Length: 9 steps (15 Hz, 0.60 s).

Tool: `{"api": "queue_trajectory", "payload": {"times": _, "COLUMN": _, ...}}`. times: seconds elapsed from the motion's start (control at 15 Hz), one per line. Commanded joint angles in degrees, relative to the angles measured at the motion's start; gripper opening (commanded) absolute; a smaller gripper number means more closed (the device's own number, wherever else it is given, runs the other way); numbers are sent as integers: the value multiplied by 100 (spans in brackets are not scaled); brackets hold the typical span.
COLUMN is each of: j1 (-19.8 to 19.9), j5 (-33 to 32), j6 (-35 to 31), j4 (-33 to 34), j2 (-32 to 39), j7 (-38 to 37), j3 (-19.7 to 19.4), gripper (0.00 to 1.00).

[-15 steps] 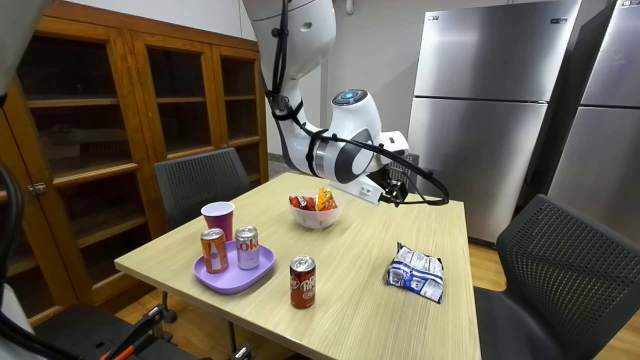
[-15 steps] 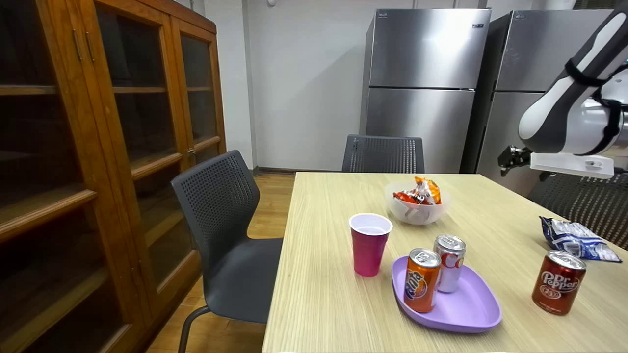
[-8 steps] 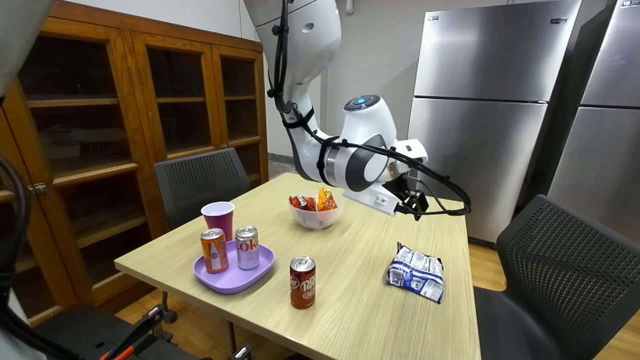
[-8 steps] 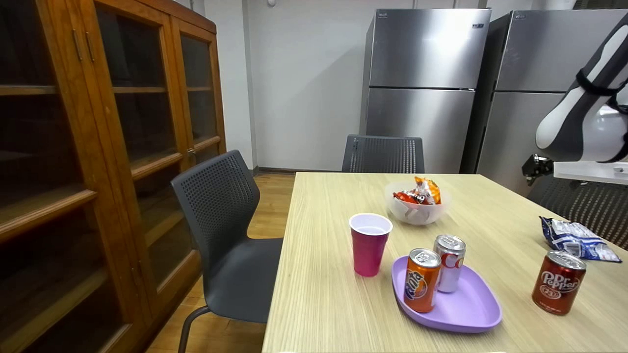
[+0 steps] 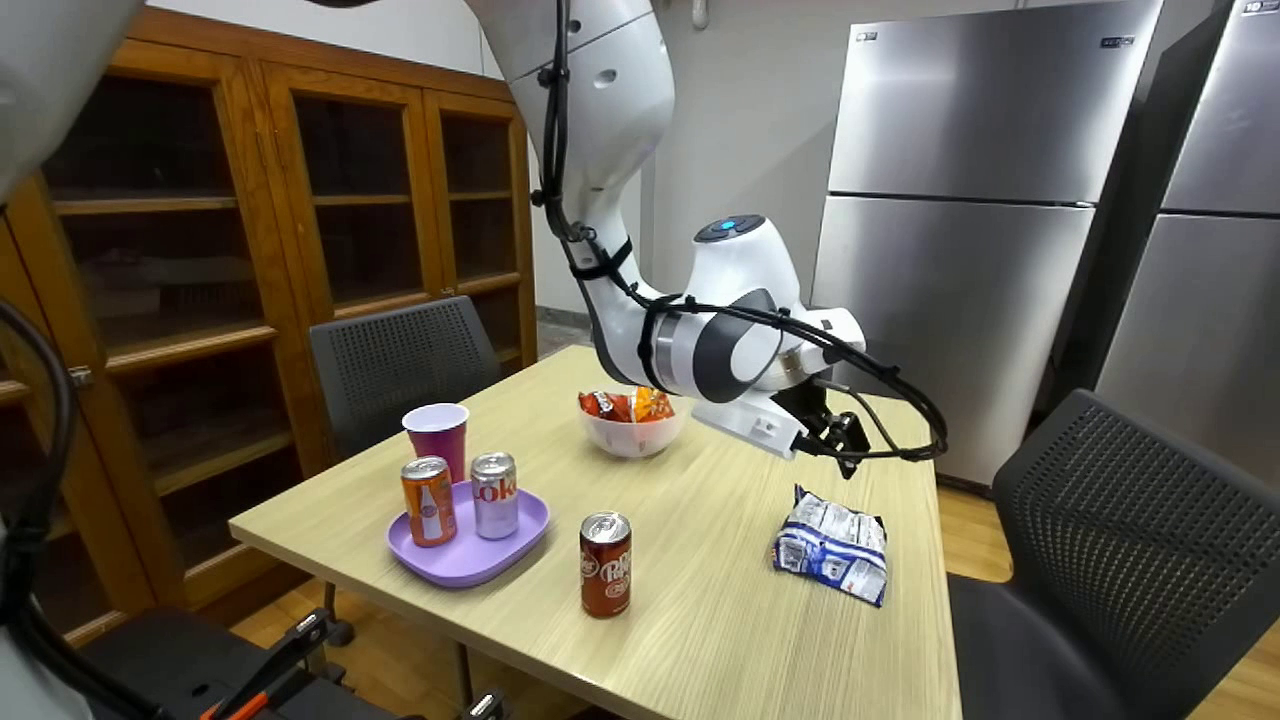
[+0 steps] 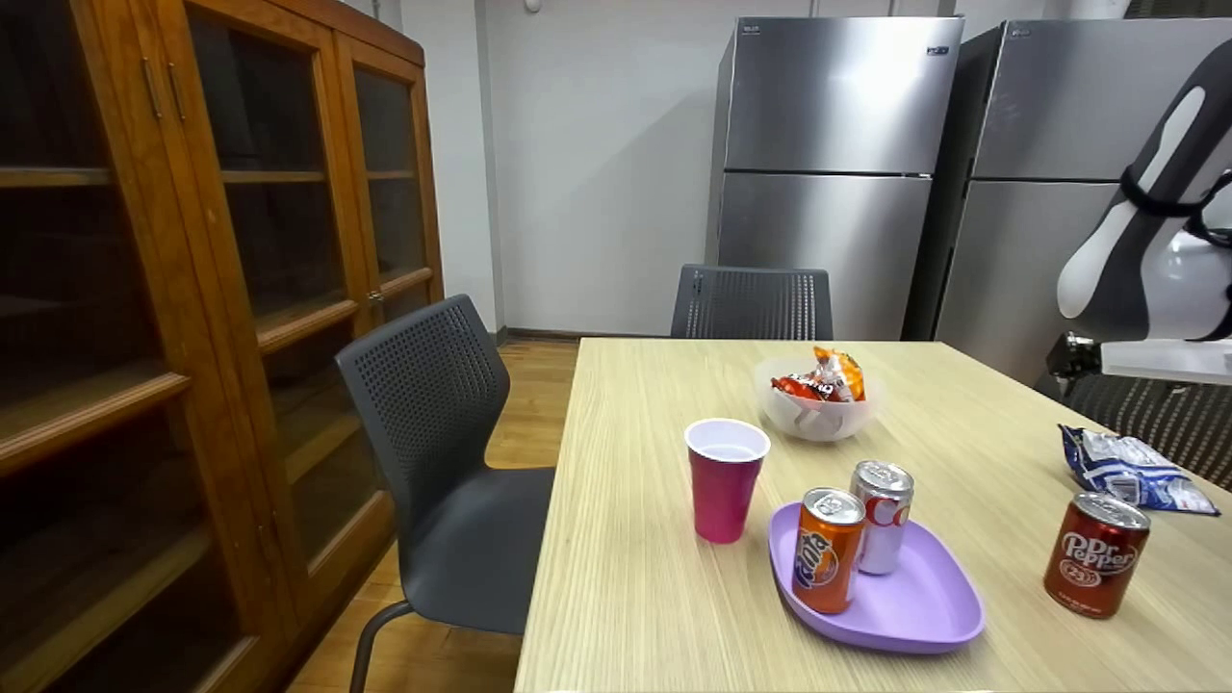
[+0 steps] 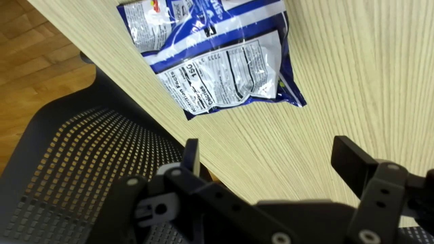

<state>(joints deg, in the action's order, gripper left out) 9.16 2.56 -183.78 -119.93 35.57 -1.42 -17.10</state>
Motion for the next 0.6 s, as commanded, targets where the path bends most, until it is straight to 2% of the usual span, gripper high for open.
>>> {"api": "queue_trajectory", "payload": {"times": 0.0, "j1": -198, "j5": 110, "j6": 222, "j4": 33, "j2": 40, "j7": -206, "j3": -174, "gripper": 100}}
{"api": "queue_trajectory", "payload": {"times": 0.53, "j1": -239, "j5": 146, "j6": 361, "j4": 149, "j2": 224, "j7": -405, "j3": -249, "gripper": 100}}
